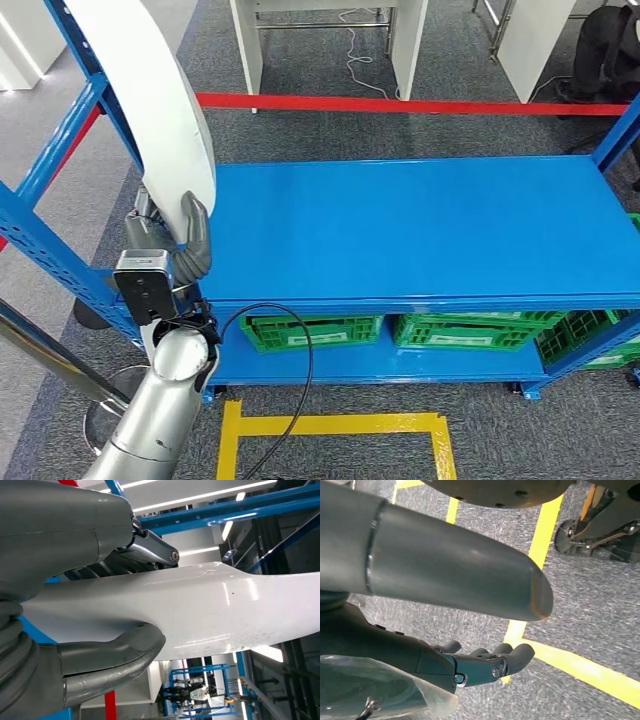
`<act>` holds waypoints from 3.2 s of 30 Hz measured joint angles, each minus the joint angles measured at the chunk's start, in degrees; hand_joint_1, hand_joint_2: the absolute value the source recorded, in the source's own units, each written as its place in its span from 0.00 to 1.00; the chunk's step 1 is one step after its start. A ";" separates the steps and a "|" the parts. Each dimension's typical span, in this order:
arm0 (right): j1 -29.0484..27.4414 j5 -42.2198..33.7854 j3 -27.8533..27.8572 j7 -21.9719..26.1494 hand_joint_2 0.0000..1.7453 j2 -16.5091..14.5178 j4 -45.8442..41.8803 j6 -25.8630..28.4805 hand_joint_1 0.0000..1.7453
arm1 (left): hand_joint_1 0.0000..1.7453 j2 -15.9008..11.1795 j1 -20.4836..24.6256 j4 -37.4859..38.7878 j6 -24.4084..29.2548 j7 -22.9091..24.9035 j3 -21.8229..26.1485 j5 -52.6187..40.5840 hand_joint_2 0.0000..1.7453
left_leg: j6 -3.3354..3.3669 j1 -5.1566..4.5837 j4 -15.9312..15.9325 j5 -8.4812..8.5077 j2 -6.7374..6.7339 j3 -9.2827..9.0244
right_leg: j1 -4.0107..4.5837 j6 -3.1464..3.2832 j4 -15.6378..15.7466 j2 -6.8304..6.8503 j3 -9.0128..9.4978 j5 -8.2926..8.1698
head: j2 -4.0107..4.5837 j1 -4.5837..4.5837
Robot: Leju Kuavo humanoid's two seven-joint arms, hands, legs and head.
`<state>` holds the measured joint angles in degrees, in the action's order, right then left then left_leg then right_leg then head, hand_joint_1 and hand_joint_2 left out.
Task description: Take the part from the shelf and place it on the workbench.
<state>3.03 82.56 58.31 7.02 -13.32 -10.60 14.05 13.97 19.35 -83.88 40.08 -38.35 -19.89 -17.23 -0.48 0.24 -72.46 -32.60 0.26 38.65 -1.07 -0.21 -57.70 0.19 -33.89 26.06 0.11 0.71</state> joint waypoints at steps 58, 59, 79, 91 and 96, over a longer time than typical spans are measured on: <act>0.62 -0.75 0.00 -0.28 0.00 -0.27 -0.01 0.27 0.00 | 1.00 1.86 -1.14 -0.03 0.05 -1.60 3.19 -3.18 1.00 | -0.23 -0.14 2.23 -1.52 -0.16 0.09 | 0.06 0.28 1.56 0.19 1.99 0.53 | 0.00 0.15; 0.60 -0.75 0.00 -0.28 0.00 -0.26 -0.01 0.26 0.00 | 1.00 1.86 -1.18 -0.03 0.05 -1.60 3.30 -3.18 1.00 | -0.31 -0.13 -0.52 -2.58 -0.16 0.39 | 0.09 0.28 1.47 0.22 1.18 -0.02 | 0.00 0.15; 0.66 -0.85 0.00 -0.61 0.00 -0.25 -0.01 0.01 0.00 | 1.00 2.61 -1.07 -0.44 -0.04 -1.66 3.76 -3.28 1.00 | 2.60 -0.52 15.60 8.86 -0.45 -3.23 | 0.01 -3.03 -6.49 -0.02 2.09 3.27 | 0.00 0.64; 0.60 -1.14 0.04 -1.11 0.00 -0.26 -0.01 0.07 0.00 | 1.00 2.23 -1.42 -0.49 0.07 -1.69 4.26 -2.30 1.00 | -0.30 -0.19 -1.26 -0.77 -0.35 0.17 | 0.27 0.27 1.62 0.36 1.10 0.27 | 0.01 0.08; 0.60 -1.24 0.04 -1.11 0.00 -0.27 -0.01 0.09 0.00 | 1.00 2.37 -1.55 -1.12 0.07 -1.70 5.03 -1.52 1.00 | 1.05 -0.49 14.50 2.39 -0.36 -11.24 | 0.50 -0.84 0.56 0.35 -1.86 -1.74 | 0.01 0.12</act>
<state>3.63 81.32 58.36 5.91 -13.58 -10.60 14.15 16.33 17.80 -84.99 40.15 -40.05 -14.86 -18.75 0.56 -0.25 -57.95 -30.20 -0.10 27.41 -0.57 -1.05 -57.14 0.54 -35.75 24.33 0.11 0.83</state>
